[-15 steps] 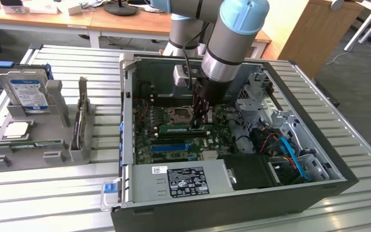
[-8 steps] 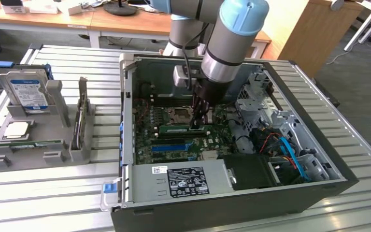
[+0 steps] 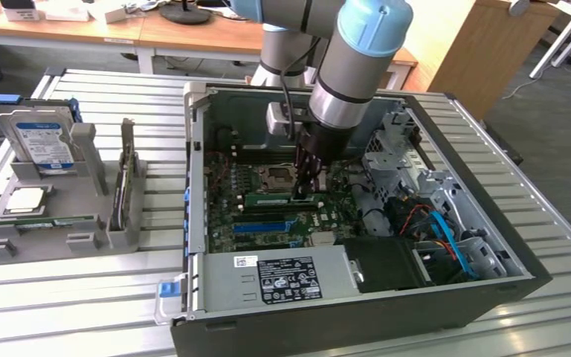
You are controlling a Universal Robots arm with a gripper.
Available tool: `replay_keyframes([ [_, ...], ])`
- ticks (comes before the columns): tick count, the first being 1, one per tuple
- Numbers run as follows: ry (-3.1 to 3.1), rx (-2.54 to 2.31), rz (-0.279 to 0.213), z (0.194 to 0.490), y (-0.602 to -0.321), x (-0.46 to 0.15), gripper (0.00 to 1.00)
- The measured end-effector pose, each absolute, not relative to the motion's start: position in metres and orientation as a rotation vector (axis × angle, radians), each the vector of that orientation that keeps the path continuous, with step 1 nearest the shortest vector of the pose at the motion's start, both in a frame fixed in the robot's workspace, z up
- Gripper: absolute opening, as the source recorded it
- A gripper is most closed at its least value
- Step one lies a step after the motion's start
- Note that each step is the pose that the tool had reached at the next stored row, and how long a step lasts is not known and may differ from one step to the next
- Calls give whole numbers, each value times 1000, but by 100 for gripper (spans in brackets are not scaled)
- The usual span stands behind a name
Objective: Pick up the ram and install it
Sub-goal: 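Insert the ram into the slot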
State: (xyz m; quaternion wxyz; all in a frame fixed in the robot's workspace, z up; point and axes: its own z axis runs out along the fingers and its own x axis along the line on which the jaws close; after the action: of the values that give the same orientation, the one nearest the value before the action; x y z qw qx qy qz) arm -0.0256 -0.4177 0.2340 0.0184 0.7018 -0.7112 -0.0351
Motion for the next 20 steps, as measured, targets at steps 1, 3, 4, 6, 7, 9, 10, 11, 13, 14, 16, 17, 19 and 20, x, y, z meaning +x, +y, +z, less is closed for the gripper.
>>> replay_keyframes([
  [1,-2209,2179,-109,234,-417,-26,12],
  [3,-2209,2179,-109,234,-416,-26,12],
  [4,-2209,2179,-109,234,-416,-26,12],
  [6,-2208,2179,-109,233,-416,-26,12],
  [7,-2209,2179,-109,233,-416,-26,12],
  [9,-2209,2179,-109,232,-416,-26,12],
  [10,-2209,2179,-109,232,-416,-26,12],
  [11,-2208,2179,-109,232,-416,-26,12],
  [13,-2209,2179,-109,232,-416,-26,12],
  [14,-2209,2179,-109,232,-416,-26,12],
  [16,-2209,2179,-109,231,-416,-26,12],
  [17,-2209,2179,-109,231,-416,-26,12],
  [19,-2209,2179,-109,231,-416,-26,12],
  [20,-2209,2179,-109,231,-416,-26,12],
])
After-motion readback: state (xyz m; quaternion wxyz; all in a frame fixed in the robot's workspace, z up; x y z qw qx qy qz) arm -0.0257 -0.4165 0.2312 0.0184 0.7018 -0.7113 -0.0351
